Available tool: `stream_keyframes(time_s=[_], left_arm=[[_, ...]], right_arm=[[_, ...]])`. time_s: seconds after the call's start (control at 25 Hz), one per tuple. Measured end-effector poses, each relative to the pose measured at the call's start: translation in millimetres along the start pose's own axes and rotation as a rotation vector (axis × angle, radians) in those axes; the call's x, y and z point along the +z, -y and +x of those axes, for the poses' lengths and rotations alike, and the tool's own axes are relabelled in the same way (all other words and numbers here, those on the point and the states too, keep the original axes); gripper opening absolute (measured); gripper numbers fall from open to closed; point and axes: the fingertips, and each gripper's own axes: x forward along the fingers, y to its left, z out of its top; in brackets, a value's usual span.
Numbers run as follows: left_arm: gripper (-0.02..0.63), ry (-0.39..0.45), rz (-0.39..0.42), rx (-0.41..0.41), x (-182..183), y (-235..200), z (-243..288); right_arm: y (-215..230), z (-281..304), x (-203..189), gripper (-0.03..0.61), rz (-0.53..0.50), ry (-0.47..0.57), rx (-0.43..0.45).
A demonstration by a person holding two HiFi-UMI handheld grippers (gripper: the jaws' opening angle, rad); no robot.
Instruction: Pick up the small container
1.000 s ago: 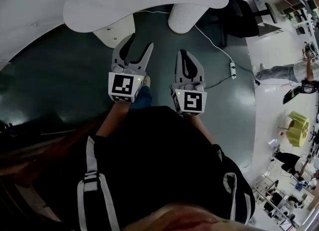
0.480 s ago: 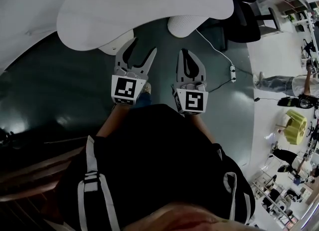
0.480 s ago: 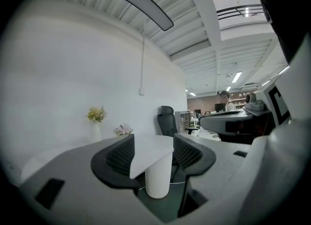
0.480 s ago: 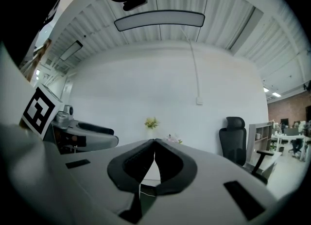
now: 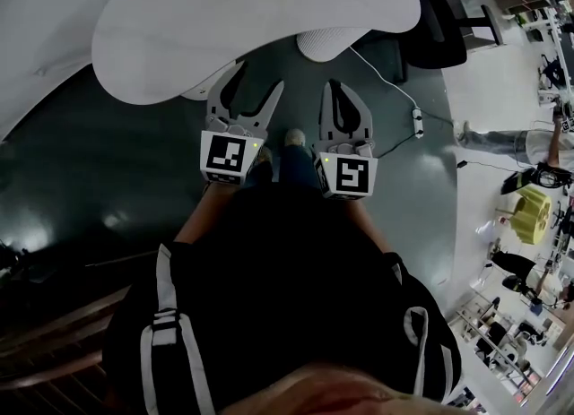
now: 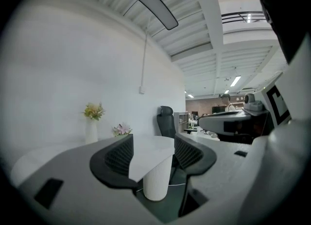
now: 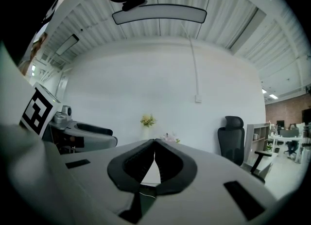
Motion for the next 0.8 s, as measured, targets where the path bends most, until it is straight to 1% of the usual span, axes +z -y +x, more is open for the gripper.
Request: stream_keyframes(time_s=[0.28, 0.4, 0.56, 0.64, 0.8], left_arm=[[0.256, 0.014, -0.008, 0.014, 2, -19, 27], [0.256, 0.015, 0.007, 0.024, 5, -26, 44], [0.256, 0.021, 0.002, 0.039, 8, -39, 78], [0.256, 0.006, -0.002, 0.063, 4, -48, 93], [0.256, -0.027, -0.035, 0.099, -5, -60, 123]], right_arm=[[11, 30, -2, 0.021, 0.018, -0.008, -0.011], [17, 48, -6, 0.021, 0.016, 0.005, 0.012], [35, 83, -12, 0.021, 0.026, 0.001, 0.036], [47, 100, -18, 0.021, 0.027, -0.009, 0.048], [68, 134, -24, 0.021, 0.043, -0.03, 0.068]])
